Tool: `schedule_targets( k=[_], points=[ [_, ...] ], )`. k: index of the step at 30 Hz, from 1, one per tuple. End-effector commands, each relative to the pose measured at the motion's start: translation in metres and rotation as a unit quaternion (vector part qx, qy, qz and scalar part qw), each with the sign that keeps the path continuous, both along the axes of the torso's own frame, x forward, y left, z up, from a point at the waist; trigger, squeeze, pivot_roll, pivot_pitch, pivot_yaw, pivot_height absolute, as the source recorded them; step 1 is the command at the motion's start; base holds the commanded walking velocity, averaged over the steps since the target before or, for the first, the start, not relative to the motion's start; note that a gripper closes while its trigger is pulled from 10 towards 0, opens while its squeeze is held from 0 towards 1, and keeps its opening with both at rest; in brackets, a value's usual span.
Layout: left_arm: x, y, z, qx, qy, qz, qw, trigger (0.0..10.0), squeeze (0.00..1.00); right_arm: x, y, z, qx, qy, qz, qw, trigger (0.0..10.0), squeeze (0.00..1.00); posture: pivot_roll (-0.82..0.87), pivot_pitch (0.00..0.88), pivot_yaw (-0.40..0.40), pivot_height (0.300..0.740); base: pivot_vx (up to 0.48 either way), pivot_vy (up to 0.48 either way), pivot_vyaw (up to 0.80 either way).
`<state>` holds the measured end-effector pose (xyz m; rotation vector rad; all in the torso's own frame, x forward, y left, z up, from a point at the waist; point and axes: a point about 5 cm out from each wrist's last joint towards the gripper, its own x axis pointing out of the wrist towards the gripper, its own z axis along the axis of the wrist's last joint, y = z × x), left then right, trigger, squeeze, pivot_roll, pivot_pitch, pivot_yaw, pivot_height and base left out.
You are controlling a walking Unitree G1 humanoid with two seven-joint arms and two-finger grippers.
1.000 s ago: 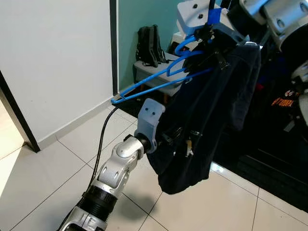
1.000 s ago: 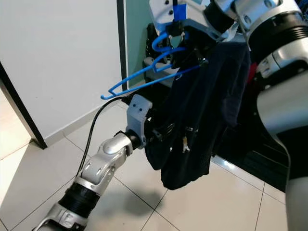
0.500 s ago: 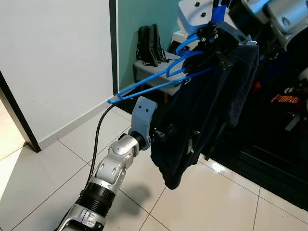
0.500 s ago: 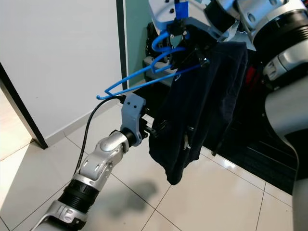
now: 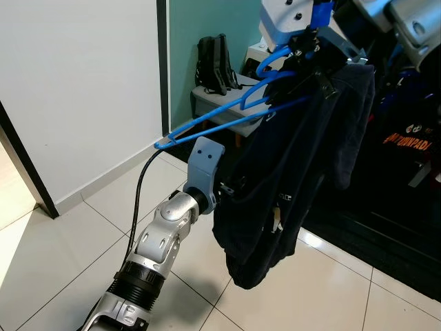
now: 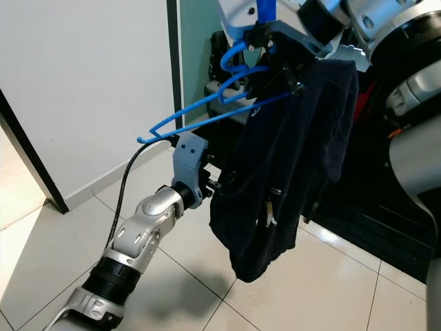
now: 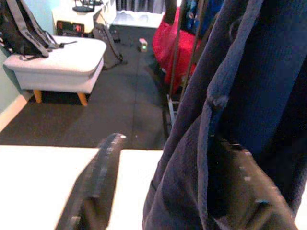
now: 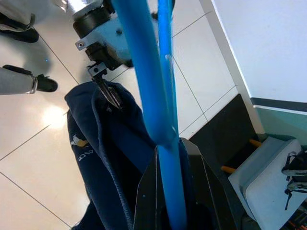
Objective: Hang hanger
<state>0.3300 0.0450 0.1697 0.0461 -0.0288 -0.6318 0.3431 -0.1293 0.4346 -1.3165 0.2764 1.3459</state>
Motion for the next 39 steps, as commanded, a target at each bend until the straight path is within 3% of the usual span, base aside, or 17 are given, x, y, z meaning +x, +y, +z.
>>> schedule_targets(
  k=[1, 8, 10, 19, 24, 26, 33, 39],
  points=[
    [-0.003, -0.002, -0.015, 0.045, 0.029, -0.014, 0.998, 0.0, 0.00, -0.007, 0.001, 0.013, 0.001, -0.015, 0.006, 1.000, 10.0, 0.00, -0.13, 0.000, -0.088, 0.740, 0.000, 0.000, 0.00],
    [-0.002, 0.000, -0.020, 0.073, 0.042, -0.009, 0.996, 0.0, 0.00, -0.007, 0.000, 0.013, 0.002, -0.015, 0.005, 1.000, 10.0, 0.00, -0.13, 0.000, -0.088, 0.740, 0.000, 0.000, 0.00],
    [0.005, 0.018, -0.013, 0.083, 0.039, 0.030, 0.995, 0.0, 0.00, -0.007, -0.003, 0.012, 0.005, -0.011, 0.002, 1.000, 10.0, 0.00, -0.12, 0.000, -0.088, 0.740, 0.000, 0.000, 0.00],
    [0.010, 0.034, -0.003, 0.078, 0.028, 0.056, 0.995, 0.0, 0.00, -0.006, -0.011, 0.006, 0.000, -0.003, -0.005, 1.000, 10.0, 0.00, -0.11, 0.000, -0.088, 0.740, 0.000, 0.000, 0.00],
    [0.018, 0.057, 0.019, 0.067, 0.008, 0.090, 0.994, 0.0, 0.00, -0.007, -0.029, -0.016, -0.029, 0.026, -0.013, 0.999, 10.0, 0.00, -0.10, 0.000, -0.092, 0.740, 0.000, 0.000, 0.00],
    [0.022, 0.074, 0.041, 0.060, -0.013, 0.105, 0.993, 0.0, 0.00, -0.010, -0.039, -0.033, -0.037, 0.053, -0.011, 0.998, 10.0, 0.00, -0.08, 0.000, -0.092, 0.740, 0.000, 0.000, 0.00],
    [0.026, 0.083, 0.064, 0.056, -0.039, 0.109, 0.992, 0.0, 0.00, -0.011, -0.040, -0.040, -0.021, 0.062, 0.001, 0.998, 10.0, 0.00, -0.06, 0.000, -0.090, 0.740, 0.000, 0.000, 0.00],
    [0.024, 0.077, 0.083, 0.035, -0.055, 0.091, 0.994, 0.0, 0.00, -0.009, -0.039, -0.036, 0.006, 0.045, 0.009, 0.999, 10.0, 0.00, -0.06, 0.000, -0.091, 0.740, 0.000, 0.000, 0.00]
  ],
)
